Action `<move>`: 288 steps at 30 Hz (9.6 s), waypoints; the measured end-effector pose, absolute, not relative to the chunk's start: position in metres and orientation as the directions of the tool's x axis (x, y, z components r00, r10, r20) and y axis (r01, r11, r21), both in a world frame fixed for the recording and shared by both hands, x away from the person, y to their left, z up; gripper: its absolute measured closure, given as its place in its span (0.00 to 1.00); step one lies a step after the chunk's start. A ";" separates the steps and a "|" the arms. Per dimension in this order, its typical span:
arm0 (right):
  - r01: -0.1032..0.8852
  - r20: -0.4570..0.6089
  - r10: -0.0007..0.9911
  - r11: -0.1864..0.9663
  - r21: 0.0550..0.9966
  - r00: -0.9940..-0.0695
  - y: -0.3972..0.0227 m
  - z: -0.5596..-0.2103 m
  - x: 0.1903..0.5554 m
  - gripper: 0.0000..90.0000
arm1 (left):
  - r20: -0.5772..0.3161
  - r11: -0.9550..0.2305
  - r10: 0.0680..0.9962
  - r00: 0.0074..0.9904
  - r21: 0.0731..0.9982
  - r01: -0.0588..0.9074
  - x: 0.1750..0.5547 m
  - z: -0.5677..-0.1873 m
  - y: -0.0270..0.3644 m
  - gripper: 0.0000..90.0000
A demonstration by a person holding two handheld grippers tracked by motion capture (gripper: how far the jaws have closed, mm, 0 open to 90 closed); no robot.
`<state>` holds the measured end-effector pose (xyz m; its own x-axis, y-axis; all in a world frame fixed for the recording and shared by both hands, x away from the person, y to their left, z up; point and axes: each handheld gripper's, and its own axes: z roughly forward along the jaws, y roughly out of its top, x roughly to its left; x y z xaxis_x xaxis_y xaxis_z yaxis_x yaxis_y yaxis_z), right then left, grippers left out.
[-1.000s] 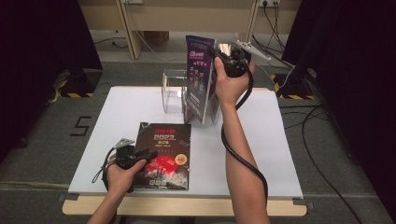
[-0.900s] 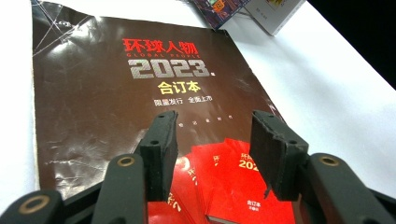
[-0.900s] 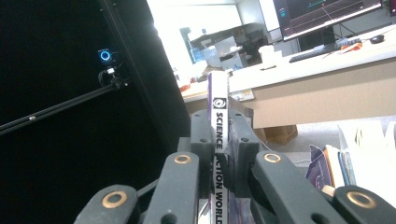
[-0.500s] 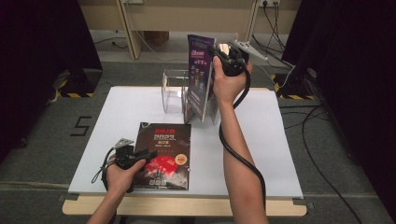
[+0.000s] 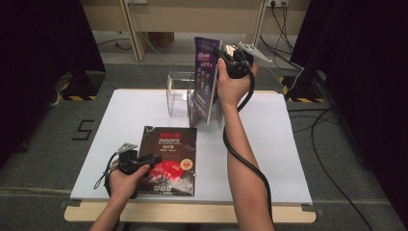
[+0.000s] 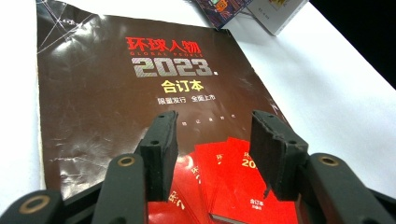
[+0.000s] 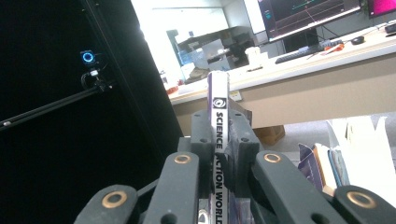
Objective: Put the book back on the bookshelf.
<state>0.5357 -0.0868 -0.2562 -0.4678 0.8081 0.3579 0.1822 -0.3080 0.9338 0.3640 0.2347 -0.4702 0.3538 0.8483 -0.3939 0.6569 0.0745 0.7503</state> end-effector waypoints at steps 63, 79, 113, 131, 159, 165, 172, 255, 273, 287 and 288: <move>0.333 0.257 0.887 -0.127 0.934 -0.383 -0.104 -0.334 0.453 0.84 | -0.389 0.059 0.846 0.364 0.747 0.662 0.362 -0.475 0.226 0.56; 0.408 0.317 0.888 -0.167 0.897 -0.334 -0.119 -0.330 0.456 0.78 | -0.385 0.053 0.847 0.367 0.748 0.661 0.362 -0.475 0.224 0.56; 0.469 0.315 0.879 -0.123 0.875 -0.358 -0.115 -0.319 0.472 0.92 | -0.384 0.047 0.846 0.371 0.746 0.664 0.362 -0.475 0.224 0.56; 0.363 0.274 0.862 -0.114 0.925 -0.426 -0.088 -0.305 0.473 0.92 | -0.389 0.059 0.846 0.364 0.748 0.661 0.362 -0.474 0.229 0.56; 0.207 0.273 0.890 -0.209 0.956 -0.366 -0.087 -0.277 0.501 0.92 | -0.390 0.055 0.844 0.367 0.745 0.664 0.363 -0.476 0.228 0.56; 0.198 0.277 0.895 -0.219 0.955 -0.349 -0.085 -0.277 0.511 0.92 | -0.393 0.057 0.843 0.367 0.745 0.664 0.363 -0.477 0.228 0.56; 0.210 0.282 0.901 -0.220 0.952 -0.331 -0.083 -0.279 0.525 0.92 | -0.391 0.055 0.843 0.369 0.746 0.663 0.363 -0.477 0.228 0.56; 0.385 0.178 0.944 -0.060 0.921 -0.279 -0.086 -0.307 0.497 0.77 | -0.387 0.045 0.840 0.381 0.748 0.662 0.362 -0.480 0.223 0.56; 0.442 0.246 0.930 -0.105 0.891 -0.275 -0.087 -0.315 0.492 0.76 | -0.389 0.044 0.839 0.381 0.746 0.664 0.362 -0.479 0.222 0.56; 0.536 0.253 0.937 -0.090 0.839 -0.239 -0.084 -0.303 0.514 0.85 | -0.390 0.045 0.837 0.383 0.748 0.662 0.363 -0.479 0.222 0.56; 0.540 0.254 0.938 -0.091 0.837 -0.236 -0.084 -0.303 0.515 0.86 | -0.391 0.047 0.837 0.383 0.748 0.663 0.362 -0.479 0.222 0.56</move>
<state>0.5146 -0.0837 -0.3026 -0.2361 0.9379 0.2540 0.5403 -0.0906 0.8366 0.3625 0.2223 -0.4794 0.3826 0.8370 -0.3913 0.6625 0.0466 0.7476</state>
